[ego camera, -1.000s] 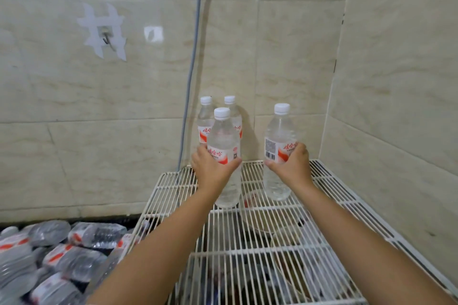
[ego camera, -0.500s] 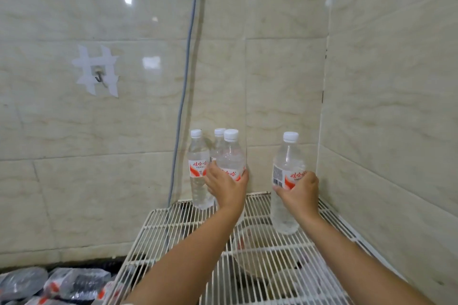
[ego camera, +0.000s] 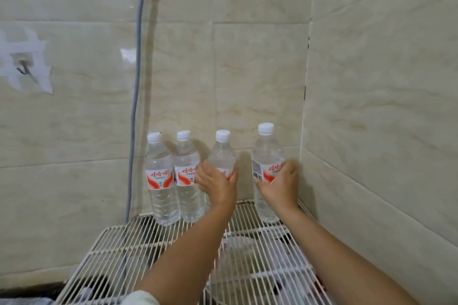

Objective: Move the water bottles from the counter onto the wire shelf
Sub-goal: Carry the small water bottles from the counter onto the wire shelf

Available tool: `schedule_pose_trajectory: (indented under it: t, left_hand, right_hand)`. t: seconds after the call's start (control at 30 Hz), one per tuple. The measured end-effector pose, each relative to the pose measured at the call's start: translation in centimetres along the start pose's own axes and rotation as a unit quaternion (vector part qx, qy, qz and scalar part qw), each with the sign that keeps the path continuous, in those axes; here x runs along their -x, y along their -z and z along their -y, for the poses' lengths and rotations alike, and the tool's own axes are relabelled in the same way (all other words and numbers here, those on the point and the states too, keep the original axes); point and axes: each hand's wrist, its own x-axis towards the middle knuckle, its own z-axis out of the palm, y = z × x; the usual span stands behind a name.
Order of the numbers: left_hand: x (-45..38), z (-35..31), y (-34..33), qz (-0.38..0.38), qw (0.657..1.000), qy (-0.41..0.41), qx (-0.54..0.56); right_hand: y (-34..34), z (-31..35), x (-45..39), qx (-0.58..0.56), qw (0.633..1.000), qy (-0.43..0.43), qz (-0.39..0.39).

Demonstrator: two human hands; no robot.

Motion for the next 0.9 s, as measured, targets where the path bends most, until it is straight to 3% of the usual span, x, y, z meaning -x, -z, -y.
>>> schedule_pose_trajectory:
  t: [0.1,0.2,0.3,0.37,0.43,0.53,0.63,0.9]
  left_hand:
    - [0.0,0.3,0.2,-0.008,0.999,-0.002,-0.047]
    - [0.6,1.9,0.8,0.06,0.989,-0.035,-0.132]
    - [0.8,4.0,1.6,0.105,0.965,-0.14,-0.197]
    - [0.4,5.8,2.4,0.048,0.908,-0.276,-0.313]
    - [-0.3,7.2,2.9,0.043,0.857,-0.333,-0.392]
    - [-0.2,7.1,3.9,0.114,0.827,-0.307,-0.456]
    - [0.5,6.8,3.4,0.186,0.78,-0.344,-0.488]
    - [-0.9,7.4,2.8,0.187,0.777,-0.349,-0.489]
  right_hand:
    - [-0.4,-0.4,0.2,0.008,1.0,-0.012,0.015]
    - [-0.6,-0.8,0.3,0.028,0.999,-0.022,0.03]
    - [-0.4,-0.5,0.1,0.06,0.997,-0.02,0.047]
    - [-0.2,0.0,0.0,0.083,0.994,-0.029,0.069]
    - [-0.1,0.3,0.0,0.1,0.99,-0.034,0.09]
    - [-0.3,0.4,-0.1,0.113,0.989,-0.035,0.092]
    - [-0.8,0.5,-0.1,0.107,0.989,-0.039,0.096]
    - [-3.5,1.8,-0.2,0.065,0.992,-0.041,0.103]
